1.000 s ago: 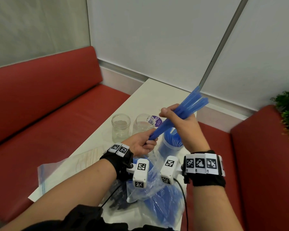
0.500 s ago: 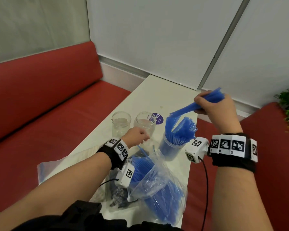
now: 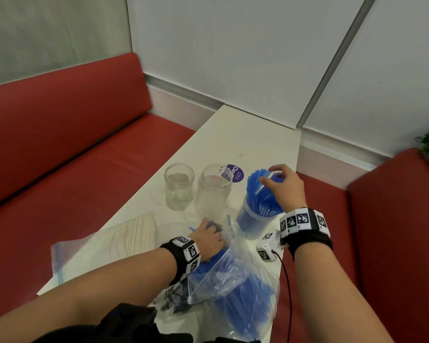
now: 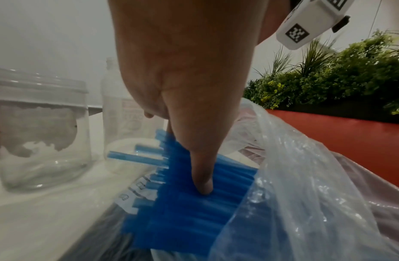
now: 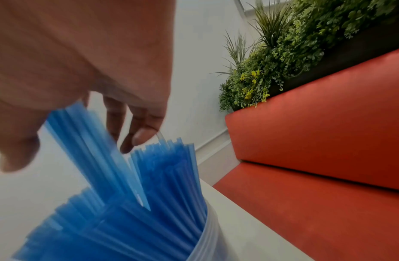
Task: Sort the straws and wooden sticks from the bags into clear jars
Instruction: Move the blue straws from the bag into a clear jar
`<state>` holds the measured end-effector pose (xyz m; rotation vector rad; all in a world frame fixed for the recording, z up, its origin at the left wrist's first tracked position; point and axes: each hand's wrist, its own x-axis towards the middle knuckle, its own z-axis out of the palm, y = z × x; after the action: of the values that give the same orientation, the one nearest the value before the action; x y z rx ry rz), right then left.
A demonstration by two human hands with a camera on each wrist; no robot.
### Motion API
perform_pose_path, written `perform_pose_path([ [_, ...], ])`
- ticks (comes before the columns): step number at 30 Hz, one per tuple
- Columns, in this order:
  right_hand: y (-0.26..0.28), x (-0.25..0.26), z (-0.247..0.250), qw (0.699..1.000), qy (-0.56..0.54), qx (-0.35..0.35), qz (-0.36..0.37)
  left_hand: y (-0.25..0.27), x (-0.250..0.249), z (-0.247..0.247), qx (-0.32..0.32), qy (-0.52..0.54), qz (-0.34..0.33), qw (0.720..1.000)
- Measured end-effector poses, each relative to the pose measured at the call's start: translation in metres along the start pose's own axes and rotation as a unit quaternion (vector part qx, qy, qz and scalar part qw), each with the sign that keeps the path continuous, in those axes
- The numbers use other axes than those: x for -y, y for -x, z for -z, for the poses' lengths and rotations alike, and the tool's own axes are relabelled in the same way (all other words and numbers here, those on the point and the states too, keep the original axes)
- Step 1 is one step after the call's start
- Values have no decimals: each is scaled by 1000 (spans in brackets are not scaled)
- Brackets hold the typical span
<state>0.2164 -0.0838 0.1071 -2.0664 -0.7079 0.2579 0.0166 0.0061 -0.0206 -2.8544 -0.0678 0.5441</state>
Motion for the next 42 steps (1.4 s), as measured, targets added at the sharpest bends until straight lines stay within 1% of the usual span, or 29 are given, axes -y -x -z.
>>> perform_pose_path([
  [3, 5, 1, -6, 990, -53, -95, 88, 1, 2, 1, 9, -29, -18, 999],
  [4, 7, 1, -9, 986, -49, -117, 112, 1, 2, 3, 17, -41, -21, 999],
  [5, 9, 0, -14, 984, -31, -120, 128, 0, 2, 6, 24, -51, -25, 998],
  [6, 9, -3, -18, 986, 5, -99, 134, 0, 2, 9, 30, -58, -31, 997],
  [7, 9, -7, -23, 988, 66, -60, 126, 0, 1, 13, 35, -61, -34, 997],
  [9, 10, -15, -31, 976, 197, 23, 86, 0, 0, 18, 37, -63, -40, 997],
  [10, 11, -19, -33, 971, 222, 38, 74, 0, 0, 20, 34, -63, -40, 997],
  [12, 12, -22, -34, 974, 207, 19, 86, -1, -1, 24, 21, -56, -37, 998],
  [13, 12, -24, -34, 976, 193, 21, 94, -2, -1, 25, 12, -48, -33, 998],
  [14, 12, -24, -34, 979, 177, 42, 92, -3, -2, 27, 8, -40, -27, 999],
  [17, 13, -23, -29, 979, 150, 124, 64, -2, -4, 40, 55, -13, 0, 998],
  [19, 14, -21, -25, 972, 183, 141, 53, -1, -2, 51, 91, -6, 14, 996],
  [20, 14, -20, -24, 971, 197, 125, 52, 0, -1, 56, 106, 5, 22, 994],
  [22, 18, -16, -22, 979, 189, 33, 68, 3, 3, 64, 125, 45, 47, 990],
  [24, 31, -11, -23, 985, 115, -58, 117, 8, 9, 72, 123, 86, 84, 985],
  [25, 39, -8, -26, 986, 62, -64, 141, 12, 13, 78, 117, 94, 96, 984],
  [26, 48, -6, -31, 988, 14, -35, 150, 15, 16, 87, 111, 99, 104, 983],
  [27, 58, -4, -36, 990, -22, 19, 142, 19, 18, 96, 98, 105, 111, 983],
  [28, 67, -3, -42, 987, -44, 96, 118, 23, 21, 107, 91, 114, 120, 982],
  [29, 75, -3, -48, 977, -57, 183, 88, 28, 24, 120, 83, 119, 128, 981],
  [31, 85, -9, -59, 938, -65, 341, 22, 31, 33, 137, 50, 116, 132, 983],
  [32, 89, -12, -64, 921, -45, 386, 8, 35, 37, 147, 43, 103, 125, 986],
  [33, 93, -14, -69, 917, -8, 398, 11, 40, 39, 156, 44, 100, 119, 987],
  [34, 95, -16, -73, 922, 17, 385, 18, 43, 40, 164, 46, 87, 107, 989],
  [35, 98, -16, -77, 935, 16, 354, 23, 46, 39, 170, 44, 79, 102, 991],
  [37, 103, -12, -82, 958, -52, 283, 12, 52, 36, 188, 59, 65, 121, 989],
  [38, 104, -10, -83, 962, -91, 255, 13, 56, 37, 196, 41, 65, 125, 989],
  [40, 107, -4, -84, 963, -161, 217, 14, 59, 43, 210, -16, 68, 110, 991],
  [42, 108, 7, -80, 957, -203, 208, 21, 59, 53, 218, -131, 127, 103, 978],
])
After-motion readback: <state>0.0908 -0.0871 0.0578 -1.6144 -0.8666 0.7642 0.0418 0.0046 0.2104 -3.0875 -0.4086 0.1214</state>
